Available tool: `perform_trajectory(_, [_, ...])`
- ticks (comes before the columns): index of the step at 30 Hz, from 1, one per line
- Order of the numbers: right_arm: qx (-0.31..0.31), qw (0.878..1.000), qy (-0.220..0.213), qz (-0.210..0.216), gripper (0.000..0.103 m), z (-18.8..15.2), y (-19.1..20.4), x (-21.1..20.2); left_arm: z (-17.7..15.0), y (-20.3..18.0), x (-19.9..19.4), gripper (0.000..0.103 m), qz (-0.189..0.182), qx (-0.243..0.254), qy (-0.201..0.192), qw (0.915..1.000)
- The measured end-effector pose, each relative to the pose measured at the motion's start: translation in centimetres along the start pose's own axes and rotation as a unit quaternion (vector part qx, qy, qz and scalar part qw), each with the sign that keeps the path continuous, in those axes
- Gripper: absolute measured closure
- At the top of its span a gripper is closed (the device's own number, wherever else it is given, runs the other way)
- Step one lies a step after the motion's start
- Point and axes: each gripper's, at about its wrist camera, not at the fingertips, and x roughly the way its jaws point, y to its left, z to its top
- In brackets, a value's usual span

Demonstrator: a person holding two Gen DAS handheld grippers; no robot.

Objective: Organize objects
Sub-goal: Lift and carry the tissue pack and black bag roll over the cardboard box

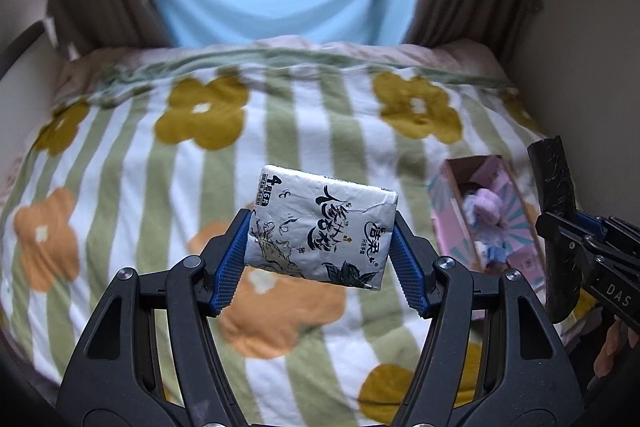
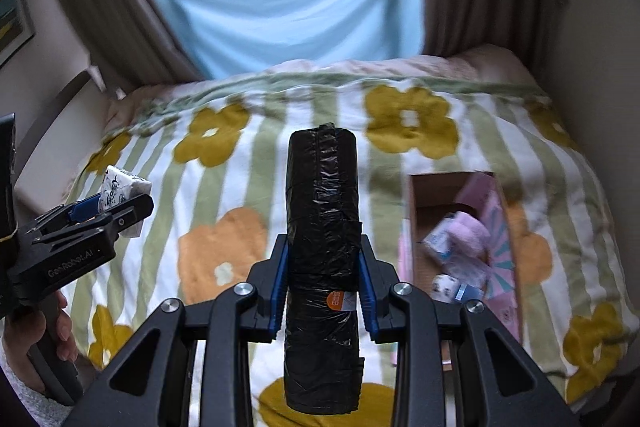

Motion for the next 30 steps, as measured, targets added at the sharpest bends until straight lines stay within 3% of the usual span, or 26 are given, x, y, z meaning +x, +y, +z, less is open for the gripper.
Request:
perform_trajectory(7, [0.061,0.997,0.001,-0.049,0.074,-0.1,-5.9,-0.5,2.2,-6.5,3.0,0.04,-0.054,0.05,0.012,0.9972])
perform_trajectory(16, [0.12,0.988,0.026,-0.092,0.074,-1.2,-12.3,1.5,3.7,-15.2,8.6,0.04,-0.11,0.109,0.041,0.9871])
perform_trajectory(30, [0.194,0.972,0.096,-0.096,0.074,-4.9,-18.7,9.4,2.6,-25.8,21.4,0.04,-0.149,0.167,0.114,0.968])
